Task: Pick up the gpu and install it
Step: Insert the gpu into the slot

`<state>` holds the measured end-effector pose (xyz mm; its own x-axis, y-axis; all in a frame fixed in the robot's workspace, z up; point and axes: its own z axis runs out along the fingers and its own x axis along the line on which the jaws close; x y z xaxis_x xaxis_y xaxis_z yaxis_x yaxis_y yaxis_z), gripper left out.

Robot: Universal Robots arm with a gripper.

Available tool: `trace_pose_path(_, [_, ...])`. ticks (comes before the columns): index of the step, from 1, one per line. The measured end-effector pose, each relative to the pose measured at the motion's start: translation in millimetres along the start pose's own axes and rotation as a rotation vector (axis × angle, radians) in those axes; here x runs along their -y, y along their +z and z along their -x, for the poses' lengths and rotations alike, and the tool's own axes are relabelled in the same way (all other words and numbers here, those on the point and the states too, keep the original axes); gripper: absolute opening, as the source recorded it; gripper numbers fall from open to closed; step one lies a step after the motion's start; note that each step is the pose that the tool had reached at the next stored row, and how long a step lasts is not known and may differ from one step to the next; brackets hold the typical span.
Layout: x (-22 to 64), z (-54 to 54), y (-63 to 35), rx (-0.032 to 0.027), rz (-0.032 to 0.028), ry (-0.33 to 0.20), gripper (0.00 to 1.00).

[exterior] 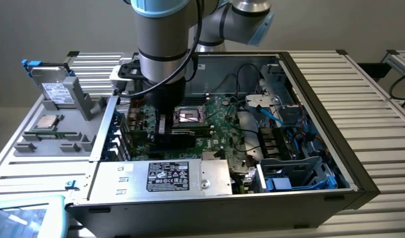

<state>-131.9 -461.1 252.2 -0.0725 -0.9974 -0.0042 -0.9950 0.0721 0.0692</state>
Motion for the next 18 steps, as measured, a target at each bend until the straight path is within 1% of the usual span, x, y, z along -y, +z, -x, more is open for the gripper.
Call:
trace_pose_path(2, [0.0,0.0,1.2,0.0005,0.0015,0.0,0.27])
trace_pose_path(8, [0.2,0.0,1.6,0.0007,0.0032,0.0,0.27])
trace_pose_path(10, [0.3,0.0,1.5,0.0007,0.0048,0.0,0.27])
trace_pose_path(13, [0.1,0.2,-0.5,0.0022,0.0066,0.0,0.27])
trace_pose_path(15, [0.0,0.0,-3.1,0.0003,0.0093,0.0,0.27])
trace_pose_path(18, [-0.2,0.1,-4.7,0.0004,0.0121,0.0,0.27])
